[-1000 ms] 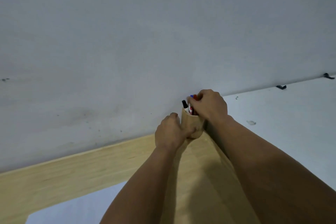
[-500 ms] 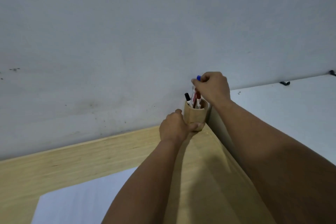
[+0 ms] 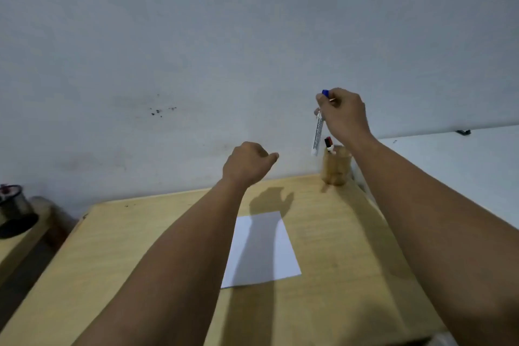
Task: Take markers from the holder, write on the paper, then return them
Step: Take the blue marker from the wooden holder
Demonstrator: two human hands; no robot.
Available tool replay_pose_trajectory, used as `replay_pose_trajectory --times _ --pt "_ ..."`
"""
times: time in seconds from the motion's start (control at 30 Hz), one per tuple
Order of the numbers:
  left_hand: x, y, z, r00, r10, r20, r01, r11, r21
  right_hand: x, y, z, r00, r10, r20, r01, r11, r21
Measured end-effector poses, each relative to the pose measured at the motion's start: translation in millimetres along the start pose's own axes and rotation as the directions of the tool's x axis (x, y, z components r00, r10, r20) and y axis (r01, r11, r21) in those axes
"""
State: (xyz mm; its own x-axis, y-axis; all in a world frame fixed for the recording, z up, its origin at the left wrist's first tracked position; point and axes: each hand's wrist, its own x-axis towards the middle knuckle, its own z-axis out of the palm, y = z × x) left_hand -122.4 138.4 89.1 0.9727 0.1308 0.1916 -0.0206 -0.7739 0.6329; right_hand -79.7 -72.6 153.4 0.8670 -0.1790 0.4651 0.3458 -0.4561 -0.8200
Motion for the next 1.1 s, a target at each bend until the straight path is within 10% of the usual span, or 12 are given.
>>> replay_pose_trajectory --times 0.1,0.33,0.7,1.1 --pt "-32 -26 -35 0.999 -0.018 -0.042 0.018 1.000 -0.008 -56 -3 32 0.953 0.113 0.282 -0.164 0.973 0.165" --pt "-92 -95 -89 0.996 -0.080 -0.050 0.082 0.995 0.050 -153 -12 84 0.772 0.218 0.597 -0.242 0.969 -0.041" --pt "-120 -115 -115 0.995 -0.021 0.098 0.028 0.997 -0.067 -188 -47 119 0.673 0.090 0.734 -0.258 0.959 0.119" --pt "-102 -142 -94 0.993 -0.008 0.116 -0.001 0.997 0.077 -198 -33 147 0.727 0.099 0.680 -0.243 0.963 0.119"
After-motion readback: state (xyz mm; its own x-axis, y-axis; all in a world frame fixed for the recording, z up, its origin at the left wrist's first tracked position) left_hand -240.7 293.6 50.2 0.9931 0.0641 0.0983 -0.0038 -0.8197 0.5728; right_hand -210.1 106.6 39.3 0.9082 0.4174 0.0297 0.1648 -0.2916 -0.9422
